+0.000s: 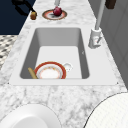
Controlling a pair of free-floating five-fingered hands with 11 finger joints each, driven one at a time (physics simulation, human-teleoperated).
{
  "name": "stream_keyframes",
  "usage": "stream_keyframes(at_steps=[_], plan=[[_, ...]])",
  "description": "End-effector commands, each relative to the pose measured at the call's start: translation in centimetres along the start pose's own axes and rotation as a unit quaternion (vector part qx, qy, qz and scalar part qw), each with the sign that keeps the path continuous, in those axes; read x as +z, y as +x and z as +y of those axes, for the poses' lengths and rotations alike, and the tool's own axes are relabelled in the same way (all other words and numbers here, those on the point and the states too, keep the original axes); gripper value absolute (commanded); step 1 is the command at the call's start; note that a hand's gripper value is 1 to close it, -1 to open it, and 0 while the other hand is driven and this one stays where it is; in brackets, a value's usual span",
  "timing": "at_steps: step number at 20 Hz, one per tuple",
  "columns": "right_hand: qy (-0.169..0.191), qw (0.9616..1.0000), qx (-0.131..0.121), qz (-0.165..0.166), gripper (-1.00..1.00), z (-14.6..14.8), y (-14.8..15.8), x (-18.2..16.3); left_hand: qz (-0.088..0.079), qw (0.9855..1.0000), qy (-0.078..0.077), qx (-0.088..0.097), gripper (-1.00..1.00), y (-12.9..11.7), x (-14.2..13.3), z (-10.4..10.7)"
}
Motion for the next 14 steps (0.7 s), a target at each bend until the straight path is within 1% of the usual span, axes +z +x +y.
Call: stream_keyframes(at_steps=[1,5,8,14], plan=[[0.060,0.9982,0.001,0.004,-1.00,-0.5,-0.4,-1.5,0.000,1.0000,0.000,0.000,0.00,0.0,0.0,0.0],[0.067,0.9977,0.009,0.004,-1.00,-0.4,-0.6,-2.4,0.000,1.0000,0.000,0.000,0.00,0.0,0.0,0.0],[0.066,0.9978,0.005,0.003,-1.00,-0.4,-0.8,-3.1,0.000,1.0000,0.000,0.000,0.00,0.0,0.0,0.0],[0.068,0.9976,0.014,0.004,-1.00,-0.4,-1.2,-4.4,0.000,1.0000,0.000,0.000,0.00,0.0,0.0,0.0]])
